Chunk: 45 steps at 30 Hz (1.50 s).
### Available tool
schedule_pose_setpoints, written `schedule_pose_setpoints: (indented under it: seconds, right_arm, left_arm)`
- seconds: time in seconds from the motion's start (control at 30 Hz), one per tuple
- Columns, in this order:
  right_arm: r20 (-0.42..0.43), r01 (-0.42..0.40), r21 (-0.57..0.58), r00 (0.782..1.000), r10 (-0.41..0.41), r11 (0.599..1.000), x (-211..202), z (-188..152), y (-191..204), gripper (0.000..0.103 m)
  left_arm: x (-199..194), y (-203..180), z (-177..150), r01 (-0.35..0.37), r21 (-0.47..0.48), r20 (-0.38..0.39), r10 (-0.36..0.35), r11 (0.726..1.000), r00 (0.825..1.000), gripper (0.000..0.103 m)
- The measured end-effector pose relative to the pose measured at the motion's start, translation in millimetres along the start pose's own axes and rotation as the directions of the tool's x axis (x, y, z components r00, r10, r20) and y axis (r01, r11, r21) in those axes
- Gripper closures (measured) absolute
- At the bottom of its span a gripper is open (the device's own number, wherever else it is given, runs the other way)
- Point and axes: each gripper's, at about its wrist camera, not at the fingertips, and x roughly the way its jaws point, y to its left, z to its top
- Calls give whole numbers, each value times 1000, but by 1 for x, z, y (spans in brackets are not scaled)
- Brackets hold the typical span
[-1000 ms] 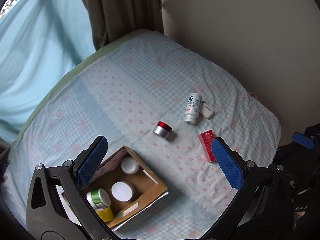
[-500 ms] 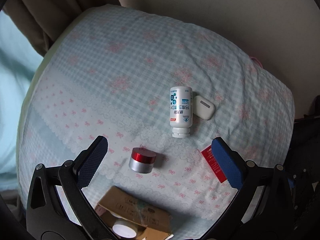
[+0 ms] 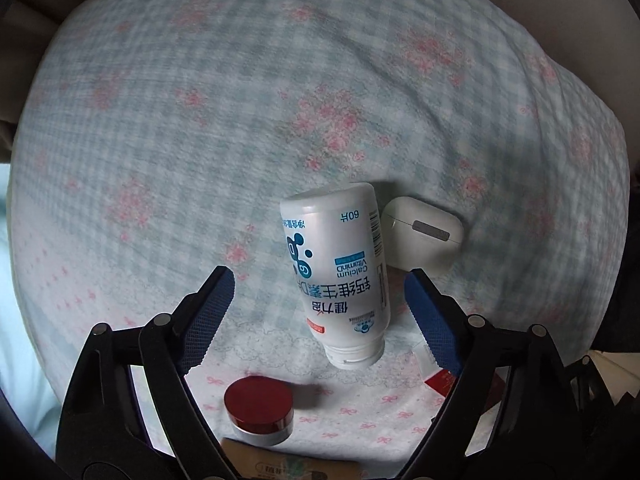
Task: Organize rigid objects
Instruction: 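Move the left tool toward the white pill bottle while the right tool approaches the red box, then grasp the white pill bottle with the left tool while the right tool grasps the red box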
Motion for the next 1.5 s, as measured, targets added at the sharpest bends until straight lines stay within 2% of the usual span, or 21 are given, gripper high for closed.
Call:
schedule_pose_setpoints:
  seconds: [0.07,0.23,0.27,0.3,0.4,0.63,0.7,0.93,1.27,1.5]
  right_arm:
    - [-16,6,-2,1000,-6,1000,7,4,1,31]
    - [-50,0,10,999,0,1000,22,11,0,31]
    - [-55,-3,11,998,3,1000,24,12,0,35]
    - [-62,-9,10,998,9,1000,26,12,0,46]
    - [-73,-2,-1,997,2,1000,29,13,1,60]
    - [-80,-10,-2,997,10,1000,29,19,-2,61]
    - [-78,-18,5,997,18,1000,27,21,-5,61]
    - [-60,-52,36,997,54,998,19,23,-19,62]
    - [-21,-75,23,997,76,997,-11,24,-33,62]
    - [45,-84,10,995,84,996,-57,22,-40,62]
  left_arm:
    - [8,-1,3,3,17,-24,-2,1000,1000,26]
    - [22,-3,7,34,27,-70,-32,999,997,33]
    - [23,-3,8,45,27,-77,-43,999,996,38]
    - [24,-3,8,57,24,-82,-55,998,995,42]
    - [24,-6,14,86,26,-90,-83,996,992,52]
    - [21,-11,10,95,-6,-75,-95,995,993,53]
    - [21,-2,6,93,-9,-64,-94,996,994,53]
    - [0,-2,-8,88,-27,-21,-89,996,996,54]
    - [-67,5,-38,61,-66,63,-57,996,996,55]
    - [-123,10,-79,77,-155,137,-55,985,989,55]
